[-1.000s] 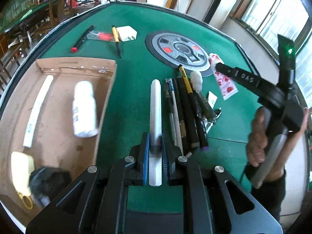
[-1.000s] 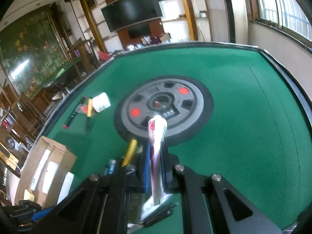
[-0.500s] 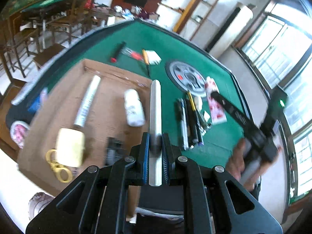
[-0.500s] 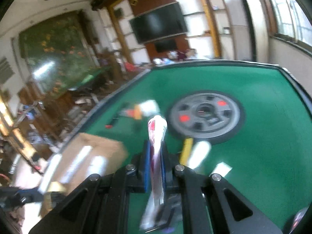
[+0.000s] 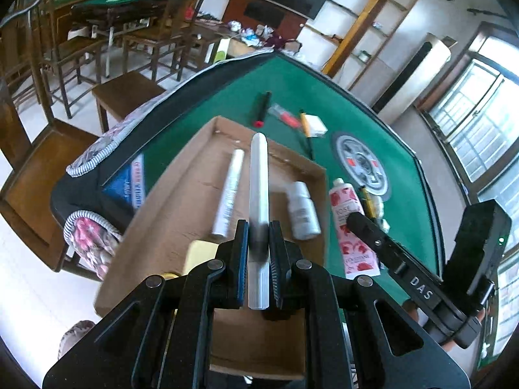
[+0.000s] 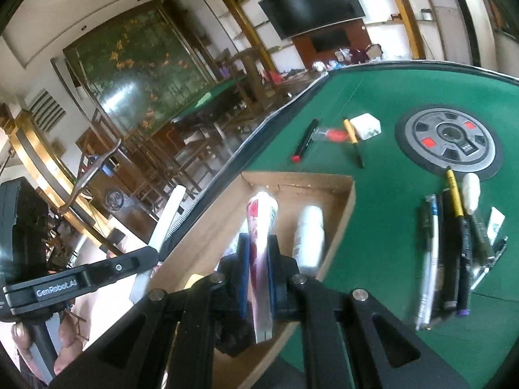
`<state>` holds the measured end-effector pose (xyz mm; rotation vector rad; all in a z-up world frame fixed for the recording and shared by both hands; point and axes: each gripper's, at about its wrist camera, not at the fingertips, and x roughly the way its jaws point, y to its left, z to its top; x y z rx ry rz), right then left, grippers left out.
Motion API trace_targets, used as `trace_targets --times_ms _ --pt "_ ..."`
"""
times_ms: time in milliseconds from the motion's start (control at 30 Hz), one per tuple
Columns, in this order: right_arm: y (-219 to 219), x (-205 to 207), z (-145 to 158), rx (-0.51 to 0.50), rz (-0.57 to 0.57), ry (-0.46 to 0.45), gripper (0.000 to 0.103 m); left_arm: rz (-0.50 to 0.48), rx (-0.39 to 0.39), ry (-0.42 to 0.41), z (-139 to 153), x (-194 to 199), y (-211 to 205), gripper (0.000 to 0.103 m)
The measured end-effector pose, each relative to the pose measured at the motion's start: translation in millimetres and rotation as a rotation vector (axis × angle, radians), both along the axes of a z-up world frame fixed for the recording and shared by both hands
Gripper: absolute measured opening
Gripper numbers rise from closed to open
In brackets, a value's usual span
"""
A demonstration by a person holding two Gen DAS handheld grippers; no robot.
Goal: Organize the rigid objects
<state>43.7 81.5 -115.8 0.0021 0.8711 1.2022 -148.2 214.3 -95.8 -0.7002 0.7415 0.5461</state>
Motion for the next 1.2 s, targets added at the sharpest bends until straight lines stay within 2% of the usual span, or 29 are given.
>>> trace_targets --times_ms 467,733,933,1200 --pt "46.9 -9.1 -26.6 -0.091 0.044 0.027 0.008 -0.024 -0.032 0.14 -55.7 38.2 63.0 0.012" --pt "54.1 -11.0 -41.3 -0.143 0.046 0.034 0.008 -0.042 -0.041 0.181 -72.6 48.7 69.0 0.012" --pt "56.0 -17.4 -42.2 -0.166 0.052 0.001 0.008 -0.056 -0.034 0.218 -81.1 56.2 72.0 0.012" --pt "58.9 -16.4 -47.5 -0.192 0.047 0.011 0.009 -0.079 -0.03 0.262 -87.3 64.5 71.7 0.012"
